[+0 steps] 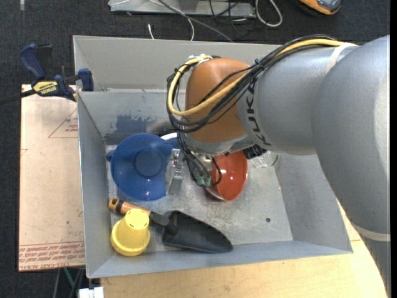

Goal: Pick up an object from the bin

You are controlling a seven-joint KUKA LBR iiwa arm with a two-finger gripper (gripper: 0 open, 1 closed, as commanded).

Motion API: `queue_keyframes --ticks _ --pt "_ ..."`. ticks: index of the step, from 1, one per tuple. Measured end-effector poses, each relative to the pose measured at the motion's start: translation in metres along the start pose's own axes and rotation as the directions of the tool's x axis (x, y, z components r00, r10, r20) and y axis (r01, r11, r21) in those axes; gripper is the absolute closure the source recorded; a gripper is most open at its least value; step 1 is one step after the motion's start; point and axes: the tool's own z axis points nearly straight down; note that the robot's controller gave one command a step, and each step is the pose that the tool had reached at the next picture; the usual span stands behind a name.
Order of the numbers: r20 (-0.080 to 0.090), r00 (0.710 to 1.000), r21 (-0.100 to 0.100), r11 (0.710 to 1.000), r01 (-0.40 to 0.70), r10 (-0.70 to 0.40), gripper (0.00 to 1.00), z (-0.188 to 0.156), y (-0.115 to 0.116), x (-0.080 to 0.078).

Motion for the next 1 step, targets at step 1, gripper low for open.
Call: queue_keyframes --ticks 1 --pt "0.000 1.000 0.000 1.000 0.000 0.000 1.00 0.0000 0.0000 0.0000"
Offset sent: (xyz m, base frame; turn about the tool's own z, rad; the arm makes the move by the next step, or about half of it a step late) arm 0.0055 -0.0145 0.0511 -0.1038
